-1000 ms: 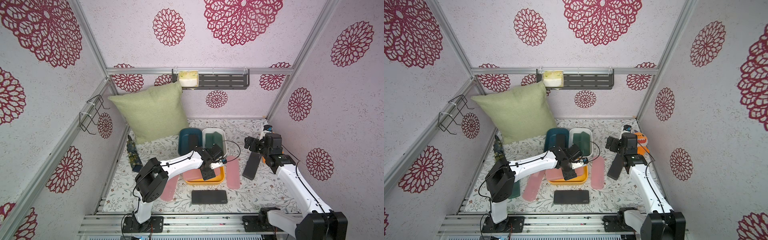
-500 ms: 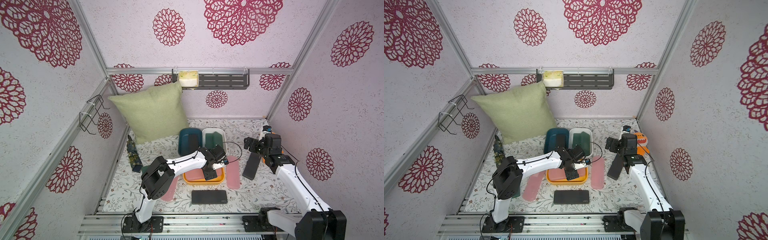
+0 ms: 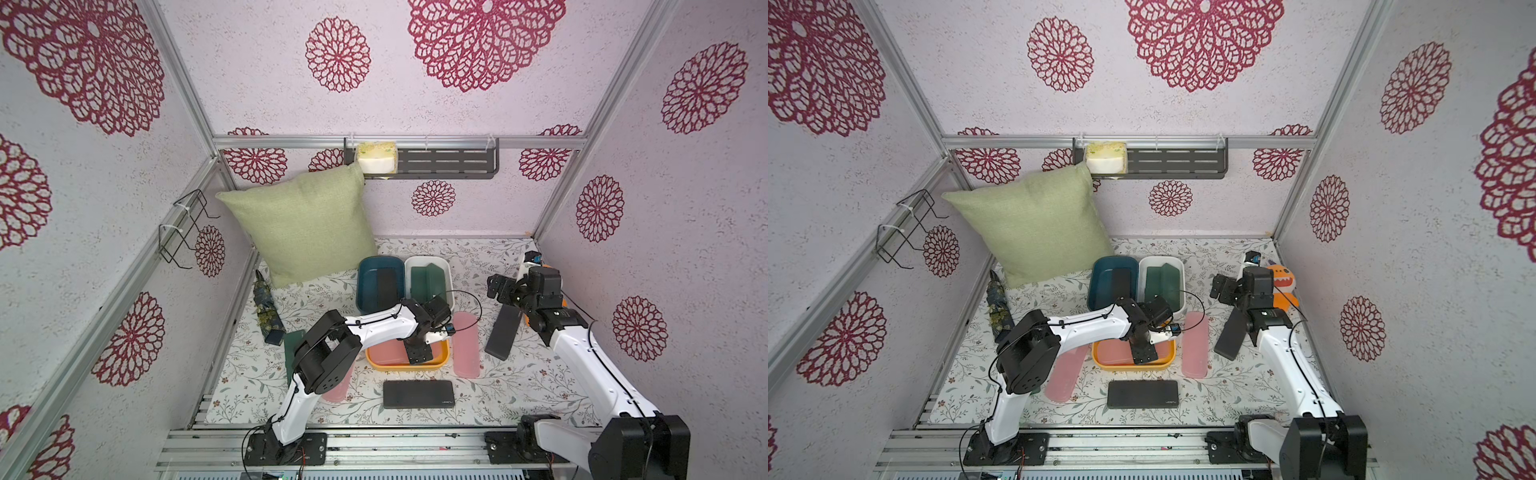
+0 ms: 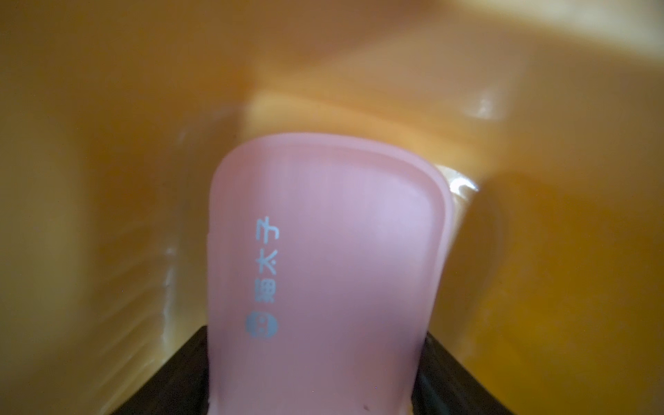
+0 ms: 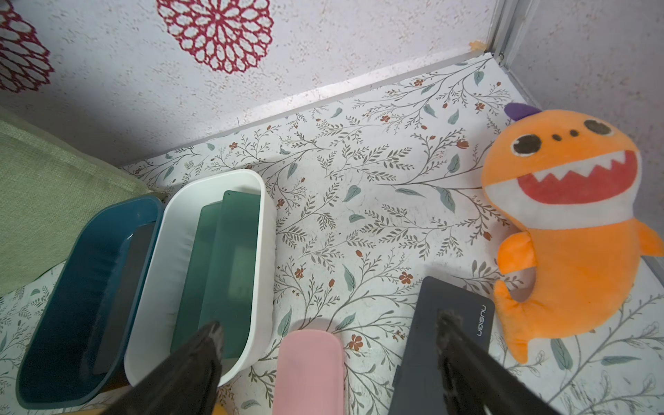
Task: Place the pencil cases by color into the storage box
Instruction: Place the pencil case at the storage box.
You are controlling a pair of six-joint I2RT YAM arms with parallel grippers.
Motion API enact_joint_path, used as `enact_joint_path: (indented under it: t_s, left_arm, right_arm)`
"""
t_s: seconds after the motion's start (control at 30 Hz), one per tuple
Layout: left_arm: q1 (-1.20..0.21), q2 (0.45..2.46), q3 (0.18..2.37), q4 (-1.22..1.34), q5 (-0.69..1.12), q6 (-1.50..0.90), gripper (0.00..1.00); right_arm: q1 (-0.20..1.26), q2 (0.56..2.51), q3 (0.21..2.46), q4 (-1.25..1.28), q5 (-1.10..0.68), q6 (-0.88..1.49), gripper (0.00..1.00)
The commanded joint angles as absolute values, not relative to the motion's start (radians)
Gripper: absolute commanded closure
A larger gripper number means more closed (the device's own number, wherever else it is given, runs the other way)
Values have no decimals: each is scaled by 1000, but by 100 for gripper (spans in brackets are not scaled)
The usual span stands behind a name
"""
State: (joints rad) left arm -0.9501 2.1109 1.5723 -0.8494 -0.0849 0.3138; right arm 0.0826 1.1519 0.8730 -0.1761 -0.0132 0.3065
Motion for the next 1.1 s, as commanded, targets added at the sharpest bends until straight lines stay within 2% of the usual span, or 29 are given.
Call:
enact_joint_path:
  t_s: [0.0,0.1,0.13,0.17,0.77,1.07]
  left_arm:
    - [-956,2132,1593,-840,-89,310,17]
    - [-956,2143,1604,-845,-102,297,12]
    - [-956,2145,1607,-847,-106,296,5]
    - [-956,2148,1609,-850,-107,296,2]
    - [-950,2064,1649,-875,-251,322,3]
    - [-949,2035,1629,-873,-214,322,3]
  right_arm:
    - [77,1151,875,-140,-26,295,5]
    - [75,1152,874,-140,-28,295,5]
    - [75,1153,874,-140,-29,295,5]
    - [75,1153,876,-141,-29,295,5]
    - [68,1191,886,-180,29,317,4]
    - [64,1249,885,-208,81,334,3]
